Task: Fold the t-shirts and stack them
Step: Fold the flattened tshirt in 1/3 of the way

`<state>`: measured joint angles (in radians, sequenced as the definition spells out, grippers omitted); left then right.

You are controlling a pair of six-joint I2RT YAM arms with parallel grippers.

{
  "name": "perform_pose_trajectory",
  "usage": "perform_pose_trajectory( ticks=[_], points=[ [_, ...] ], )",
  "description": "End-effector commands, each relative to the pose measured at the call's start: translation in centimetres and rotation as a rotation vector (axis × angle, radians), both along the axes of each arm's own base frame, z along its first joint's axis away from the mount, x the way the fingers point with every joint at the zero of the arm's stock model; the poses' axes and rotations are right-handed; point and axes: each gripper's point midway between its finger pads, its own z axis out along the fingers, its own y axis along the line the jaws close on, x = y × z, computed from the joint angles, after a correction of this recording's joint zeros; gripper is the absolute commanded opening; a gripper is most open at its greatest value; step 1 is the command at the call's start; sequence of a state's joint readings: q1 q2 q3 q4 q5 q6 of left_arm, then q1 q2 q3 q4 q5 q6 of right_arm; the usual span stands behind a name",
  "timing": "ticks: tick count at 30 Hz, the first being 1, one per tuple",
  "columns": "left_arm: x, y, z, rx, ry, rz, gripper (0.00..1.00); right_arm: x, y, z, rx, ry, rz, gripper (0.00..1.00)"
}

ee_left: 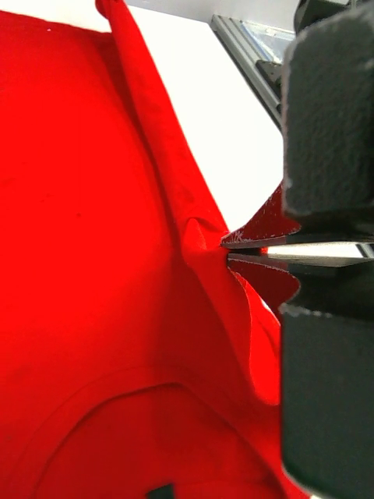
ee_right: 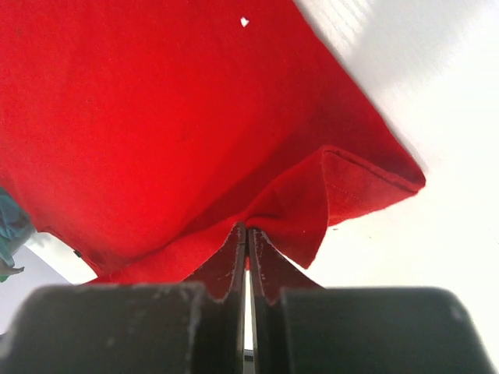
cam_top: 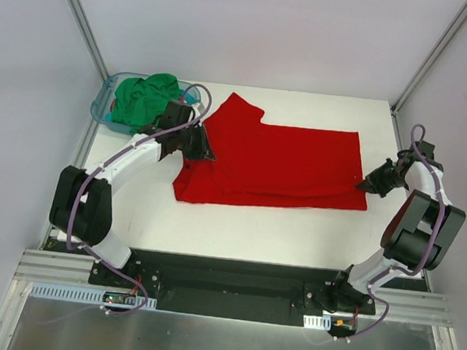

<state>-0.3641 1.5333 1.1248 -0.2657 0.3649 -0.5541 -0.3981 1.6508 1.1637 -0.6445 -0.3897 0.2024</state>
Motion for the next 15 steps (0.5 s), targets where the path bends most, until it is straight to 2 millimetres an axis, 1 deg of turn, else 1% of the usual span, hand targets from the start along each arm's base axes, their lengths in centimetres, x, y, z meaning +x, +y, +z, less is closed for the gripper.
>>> perform_pose_trajectory(
  ticks=[1,3,8,12,15],
  points=[
    [2.8,-0.7,1.3,-0.008,-0.077,-0.06,0.0,1.9,-0.4,0.8,-0.013,-0.037,-0.008,0.01],
    [3.5,-0.8,1.2,-0.012,-0.074,-0.062,0.0,2.2,-0.5,0.5,-0.015,-0.028,-0.009,0.01],
    [5.1,-0.4,0.0,0.002,-0.053,-0.044,0.0,3.2,-0.7,-0.1,-0.013,-0.019,-0.002,0.02],
    [6.3,-0.5,-1.2,0.011,-0.033,-0.041,0.0,4.0,-0.9,-0.7,-0.037,-0.007,0.013,0.02],
    [7.2,-0.4,-2.2,0.017,-0.015,-0.031,0.0,4.7,-1.1,-1.2,-0.042,-0.001,0.018,0.03]
  ],
)
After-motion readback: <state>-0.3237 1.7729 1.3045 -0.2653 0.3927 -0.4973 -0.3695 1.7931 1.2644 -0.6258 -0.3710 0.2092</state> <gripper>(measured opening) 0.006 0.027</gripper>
